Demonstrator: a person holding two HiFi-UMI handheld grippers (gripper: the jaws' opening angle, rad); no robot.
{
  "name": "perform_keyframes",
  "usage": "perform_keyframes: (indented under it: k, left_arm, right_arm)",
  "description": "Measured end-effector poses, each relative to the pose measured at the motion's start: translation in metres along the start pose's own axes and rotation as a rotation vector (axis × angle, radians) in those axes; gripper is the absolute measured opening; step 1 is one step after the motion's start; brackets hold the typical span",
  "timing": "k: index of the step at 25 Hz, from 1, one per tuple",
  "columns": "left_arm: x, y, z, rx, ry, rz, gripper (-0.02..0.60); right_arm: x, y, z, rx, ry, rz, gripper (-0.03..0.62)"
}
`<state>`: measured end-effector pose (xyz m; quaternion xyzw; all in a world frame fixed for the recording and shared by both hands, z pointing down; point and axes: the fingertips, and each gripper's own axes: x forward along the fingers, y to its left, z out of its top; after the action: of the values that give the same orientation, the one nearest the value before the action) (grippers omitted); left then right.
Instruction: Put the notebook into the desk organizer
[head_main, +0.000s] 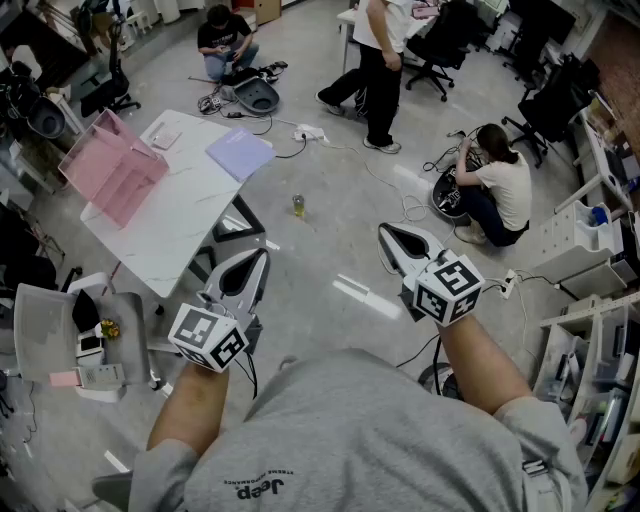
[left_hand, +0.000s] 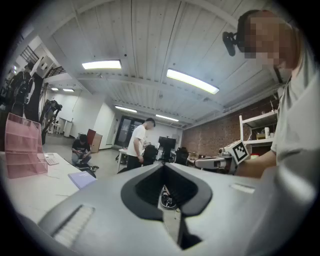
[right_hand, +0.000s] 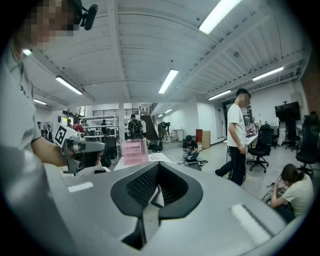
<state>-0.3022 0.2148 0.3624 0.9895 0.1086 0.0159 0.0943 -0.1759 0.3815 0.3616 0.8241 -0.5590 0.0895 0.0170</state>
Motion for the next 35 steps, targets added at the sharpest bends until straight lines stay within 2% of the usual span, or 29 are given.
perform_keyframes:
  k: [17,18,19,22,24,29,35]
  left_arm:
    - [0.033,-0.005,-0.002,-0.016,-0.006,-0.004,0.052]
    - [0.038,-0.009,-0.002,-0.013,-0.002,-0.014,0.088]
    - [0.044,-0.015,-0.002,0.0,0.007,-0.027,0.223]
    - [0.061,-0.033,-0.005,0.043,0.024,-0.057,0.36]
    - [0.071,-0.042,-0.004,0.037,0.015,-0.061,0.438]
    - [0.097,-0.059,-0.001,0.014,-0.008,-0.025,0.53]
    - [0.13,-0.088,0.0,0.027,-0.02,-0.015,0.537]
  right_arm:
    - [0.0,-0.03,0.008,-0.007,-0.026,-0.002,0.002]
    - [-0.002,-0.034,0.009,-0.005,-0.028,-0.002,0.002]
    - [-0.004,-0.039,0.009,-0.005,-0.029,-0.002,0.001]
    - [-0.012,-0.055,0.009,-0.002,-0.033,0.003,0.001]
    - [-0.018,-0.065,0.011,0.001,-0.039,0.008,0.002]
    - [-0.039,-0.094,0.013,0.003,-0.05,0.03,0.002]
    - [-0.058,-0.133,0.015,-0.012,-0.065,0.047,0.002]
